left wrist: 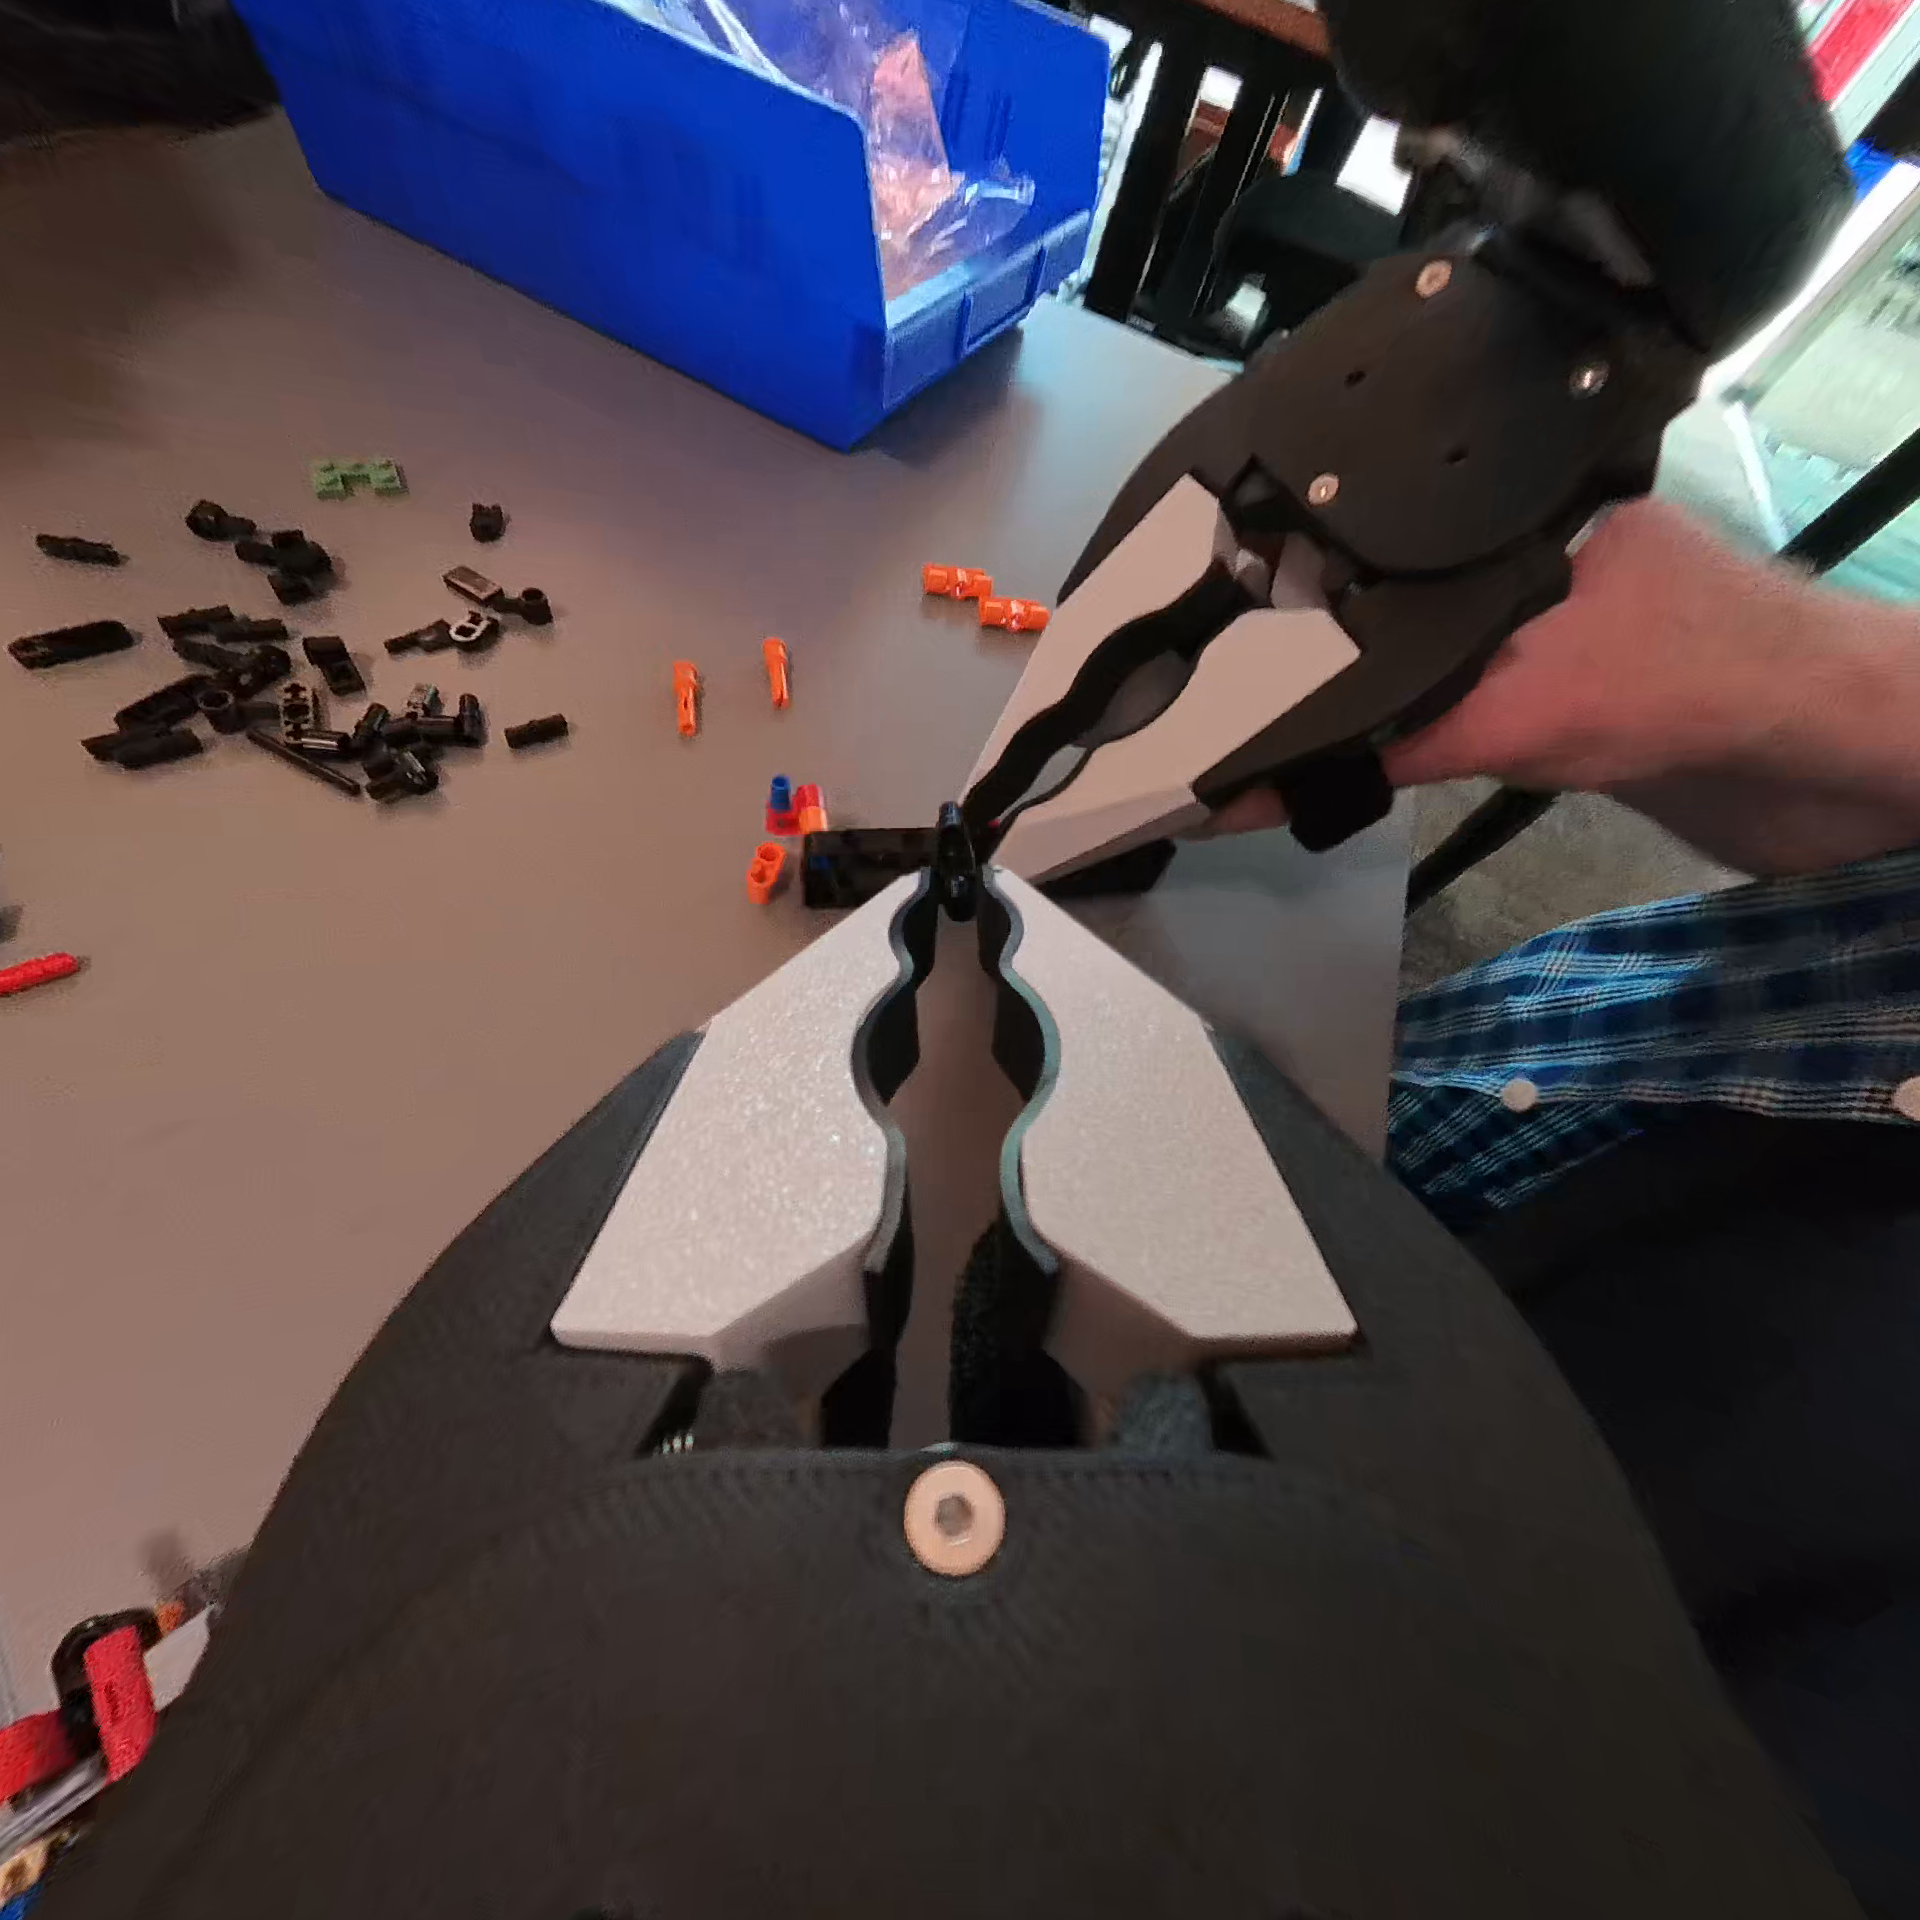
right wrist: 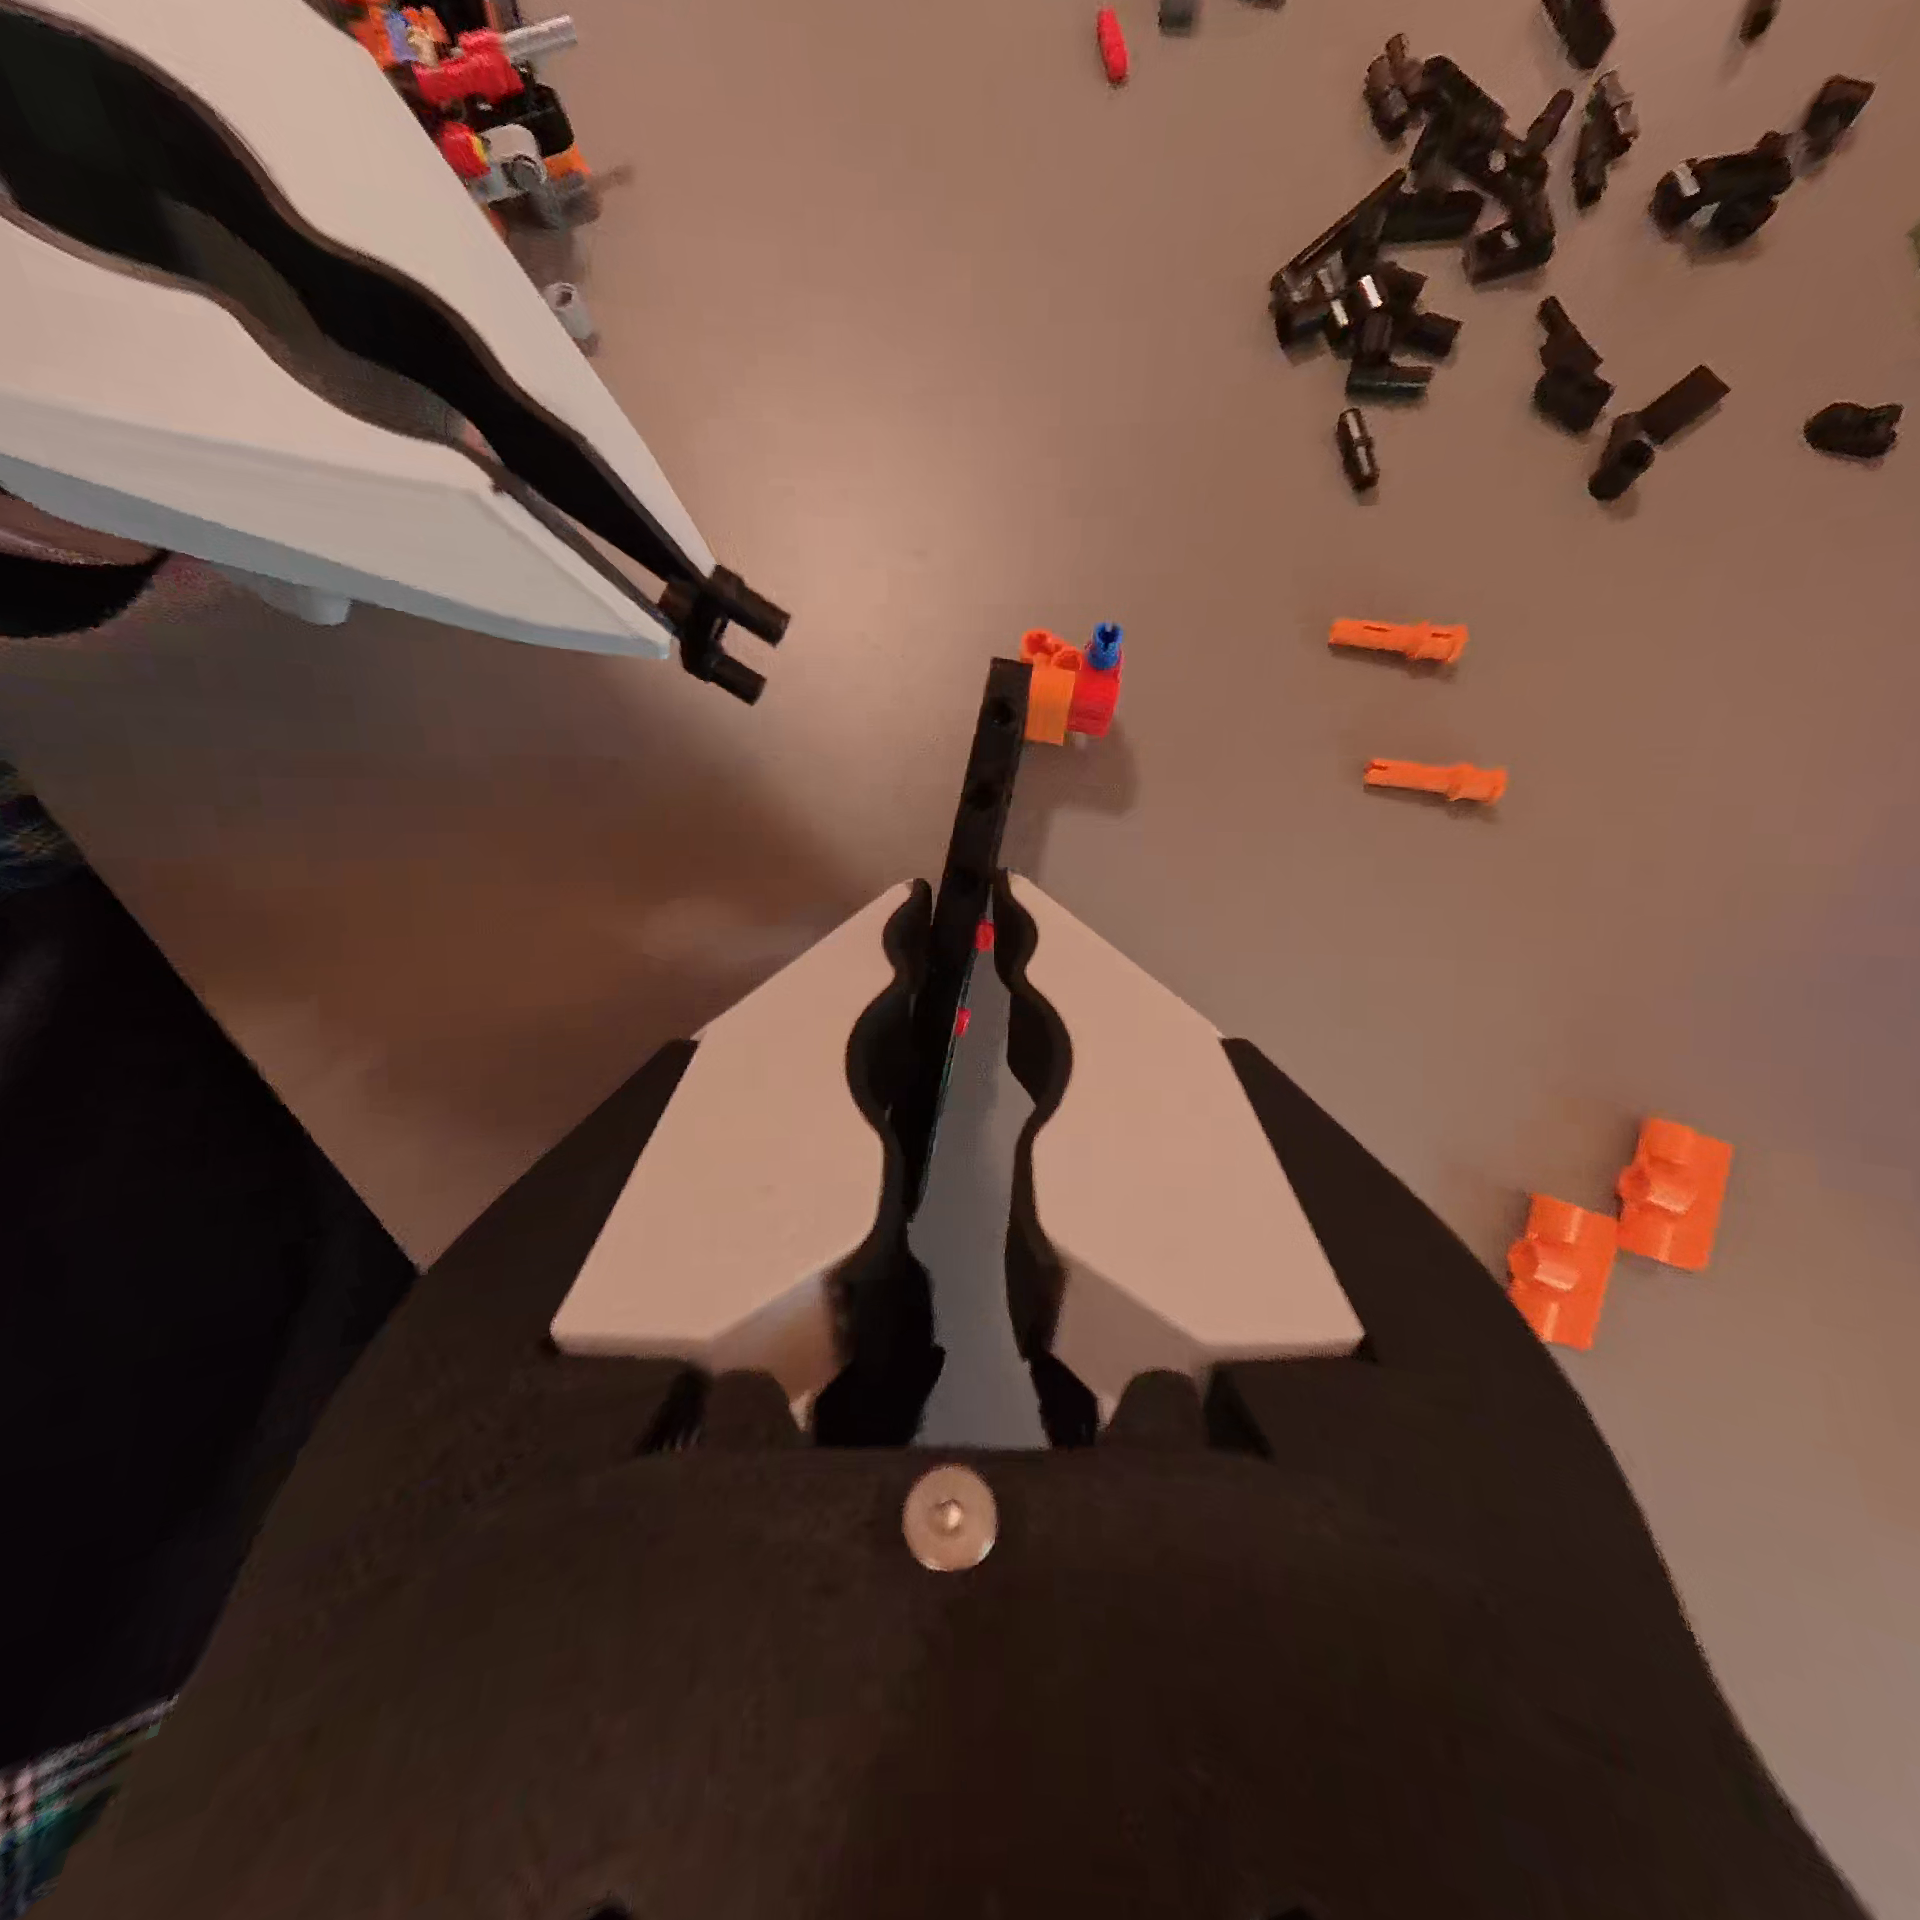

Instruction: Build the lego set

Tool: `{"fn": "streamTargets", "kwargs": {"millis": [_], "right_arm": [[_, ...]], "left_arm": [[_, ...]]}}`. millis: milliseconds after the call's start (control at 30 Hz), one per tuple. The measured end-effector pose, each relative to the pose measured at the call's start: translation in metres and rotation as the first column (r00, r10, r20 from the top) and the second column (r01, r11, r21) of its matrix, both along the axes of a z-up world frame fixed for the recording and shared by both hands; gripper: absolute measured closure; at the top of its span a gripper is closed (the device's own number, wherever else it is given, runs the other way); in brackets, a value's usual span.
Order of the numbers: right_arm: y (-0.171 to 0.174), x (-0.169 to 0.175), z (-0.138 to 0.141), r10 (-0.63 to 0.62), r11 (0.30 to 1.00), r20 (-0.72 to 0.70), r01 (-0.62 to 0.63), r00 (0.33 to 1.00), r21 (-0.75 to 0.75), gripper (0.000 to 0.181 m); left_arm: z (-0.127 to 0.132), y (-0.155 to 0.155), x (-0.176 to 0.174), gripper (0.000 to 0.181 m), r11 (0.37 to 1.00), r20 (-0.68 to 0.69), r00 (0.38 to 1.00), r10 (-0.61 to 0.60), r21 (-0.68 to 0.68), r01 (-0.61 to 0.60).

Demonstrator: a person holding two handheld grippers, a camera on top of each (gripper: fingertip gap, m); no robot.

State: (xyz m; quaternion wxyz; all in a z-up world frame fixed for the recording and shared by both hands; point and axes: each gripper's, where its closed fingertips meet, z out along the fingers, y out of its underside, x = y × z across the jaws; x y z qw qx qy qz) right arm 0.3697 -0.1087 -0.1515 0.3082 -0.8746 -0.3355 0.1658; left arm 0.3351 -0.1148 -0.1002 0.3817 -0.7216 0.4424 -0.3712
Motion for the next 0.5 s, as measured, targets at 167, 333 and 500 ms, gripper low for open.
{"fn": "streamTargets", "kwargs": {"millis": [167,333,500], "right_arm": [[-0.002,0.005,0.0,0.051,0.997,-0.091,-0.057,0.995,-0.059,0.17],[-0.003,0.003,-0.001,0.107,0.992,-0.076,-0.112,0.991,-0.057,0.153],[0.0,-0.001,-0.009,0.158,0.986,-0.023,-0.159,0.987,-0.039,0.163]], "left_arm": [[-0.013,0.002,0.003,0.174,0.999,-0.102,0.995,0.012,0.039,-0.008],[-0.024,0.001,0.004,0.174,0.997,-0.186,0.982,0.038,0.077,-0.024],[-0.028,-0.001,0.008,0.174,0.995,-0.232,0.971,0.055,0.09,-0.035]]}}
